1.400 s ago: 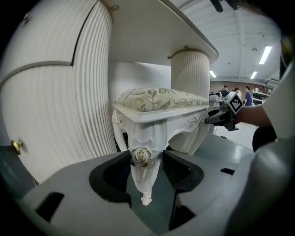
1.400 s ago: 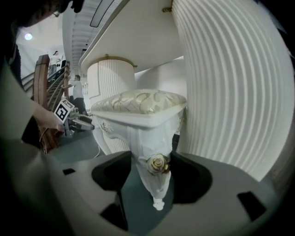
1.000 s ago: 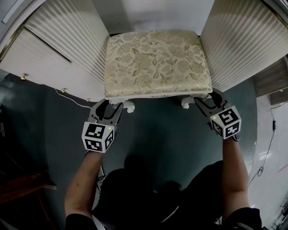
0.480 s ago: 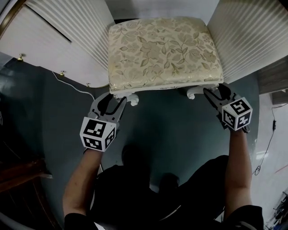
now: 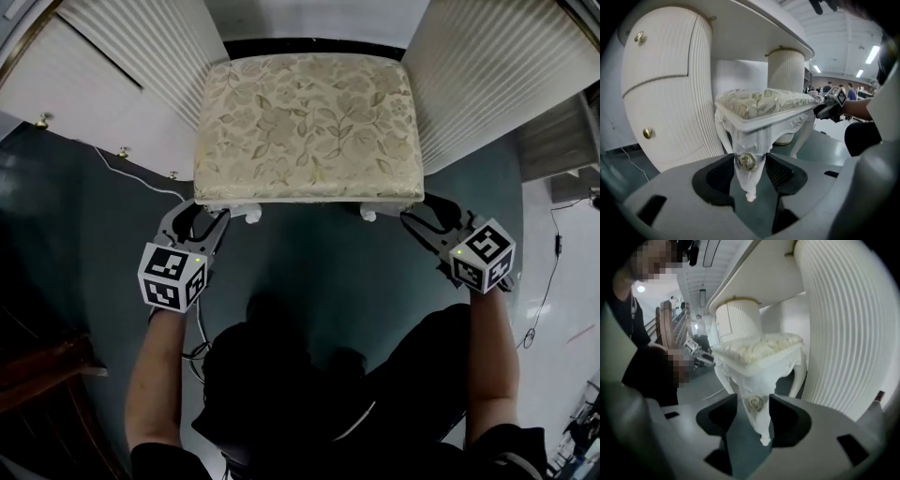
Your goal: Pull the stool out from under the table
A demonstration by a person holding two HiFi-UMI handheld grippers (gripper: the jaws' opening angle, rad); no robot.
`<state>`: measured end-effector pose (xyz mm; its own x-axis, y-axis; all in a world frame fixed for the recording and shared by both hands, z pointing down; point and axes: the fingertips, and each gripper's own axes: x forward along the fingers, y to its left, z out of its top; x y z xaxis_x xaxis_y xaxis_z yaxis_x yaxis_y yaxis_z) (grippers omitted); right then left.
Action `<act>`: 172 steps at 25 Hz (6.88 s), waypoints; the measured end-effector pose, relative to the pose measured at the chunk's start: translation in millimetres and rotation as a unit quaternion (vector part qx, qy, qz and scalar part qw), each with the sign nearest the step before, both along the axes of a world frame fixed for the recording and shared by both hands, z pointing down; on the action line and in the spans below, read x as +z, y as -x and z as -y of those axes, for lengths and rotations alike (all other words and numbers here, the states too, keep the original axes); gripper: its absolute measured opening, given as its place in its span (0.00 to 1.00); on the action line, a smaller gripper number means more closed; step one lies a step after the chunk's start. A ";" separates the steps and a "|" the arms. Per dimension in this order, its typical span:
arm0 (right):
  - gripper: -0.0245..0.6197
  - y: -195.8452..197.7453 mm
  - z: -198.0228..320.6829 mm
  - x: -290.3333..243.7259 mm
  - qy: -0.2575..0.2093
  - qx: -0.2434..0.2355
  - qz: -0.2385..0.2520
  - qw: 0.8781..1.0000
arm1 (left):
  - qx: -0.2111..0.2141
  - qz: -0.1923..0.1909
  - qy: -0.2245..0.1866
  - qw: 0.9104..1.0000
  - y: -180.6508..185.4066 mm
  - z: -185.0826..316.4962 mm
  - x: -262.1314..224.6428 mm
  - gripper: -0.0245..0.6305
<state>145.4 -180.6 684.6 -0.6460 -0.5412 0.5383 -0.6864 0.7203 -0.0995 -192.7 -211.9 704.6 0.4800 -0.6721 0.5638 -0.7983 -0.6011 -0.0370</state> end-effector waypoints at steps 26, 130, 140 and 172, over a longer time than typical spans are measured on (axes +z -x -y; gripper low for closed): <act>0.53 18.0 32.2 -29.3 0.042 -0.013 -0.031 0.999 | 0.109 0.045 0.074 0.990 -33.5 5.2 -54.0 0.61; 0.52 65.7 -104.8 -110.3 0.375 0.066 -0.100 0.919 | -0.004 0.106 0.388 0.915 -0.5 -132.4 -144.0 0.59; 0.30 66.1 -152.1 -283.7 0.325 0.026 -0.080 0.942 | -0.092 0.002 0.269 0.959 -29.8 -118.2 -335.7 0.49; 0.10 107.6 -288.5 -593.0 0.183 0.005 0.032 0.983 | 0.018 -0.099 0.105 0.989 -118.9 -170.0 -676.6 0.24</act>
